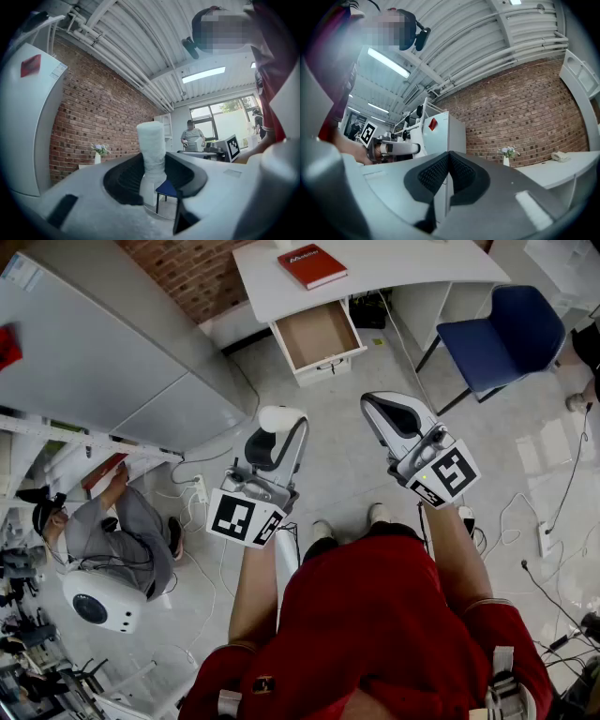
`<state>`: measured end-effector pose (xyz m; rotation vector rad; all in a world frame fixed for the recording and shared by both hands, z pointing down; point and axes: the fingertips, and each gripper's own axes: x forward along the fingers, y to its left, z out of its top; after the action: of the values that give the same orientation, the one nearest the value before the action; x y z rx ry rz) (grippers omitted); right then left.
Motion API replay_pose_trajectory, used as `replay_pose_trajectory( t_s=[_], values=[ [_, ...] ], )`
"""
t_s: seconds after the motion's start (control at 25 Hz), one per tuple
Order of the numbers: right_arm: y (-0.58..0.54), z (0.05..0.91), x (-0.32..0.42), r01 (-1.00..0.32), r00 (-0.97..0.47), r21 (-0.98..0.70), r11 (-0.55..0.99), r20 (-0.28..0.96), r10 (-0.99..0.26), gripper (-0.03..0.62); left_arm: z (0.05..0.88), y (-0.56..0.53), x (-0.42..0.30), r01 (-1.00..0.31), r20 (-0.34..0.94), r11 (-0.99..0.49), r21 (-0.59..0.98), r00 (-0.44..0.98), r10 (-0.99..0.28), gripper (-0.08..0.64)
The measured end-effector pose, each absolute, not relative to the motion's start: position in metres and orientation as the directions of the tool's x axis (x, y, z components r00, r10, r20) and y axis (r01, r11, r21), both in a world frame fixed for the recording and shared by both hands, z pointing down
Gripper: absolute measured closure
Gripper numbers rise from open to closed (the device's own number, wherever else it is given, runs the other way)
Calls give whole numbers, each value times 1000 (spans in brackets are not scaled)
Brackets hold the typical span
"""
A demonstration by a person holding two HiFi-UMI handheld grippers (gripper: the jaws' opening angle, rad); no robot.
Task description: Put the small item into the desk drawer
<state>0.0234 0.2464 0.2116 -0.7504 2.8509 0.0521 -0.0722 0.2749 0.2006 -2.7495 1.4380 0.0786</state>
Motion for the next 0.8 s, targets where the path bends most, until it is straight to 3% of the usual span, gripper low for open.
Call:
replay_pose_trajectory(
  t_s=[0.8],
  values=[
    [193, 220, 104, -429, -889, -9, 903, -172, -424, 581, 219, 217, -7, -878, 10, -479, 8, 479, -878, 423]
  ],
)
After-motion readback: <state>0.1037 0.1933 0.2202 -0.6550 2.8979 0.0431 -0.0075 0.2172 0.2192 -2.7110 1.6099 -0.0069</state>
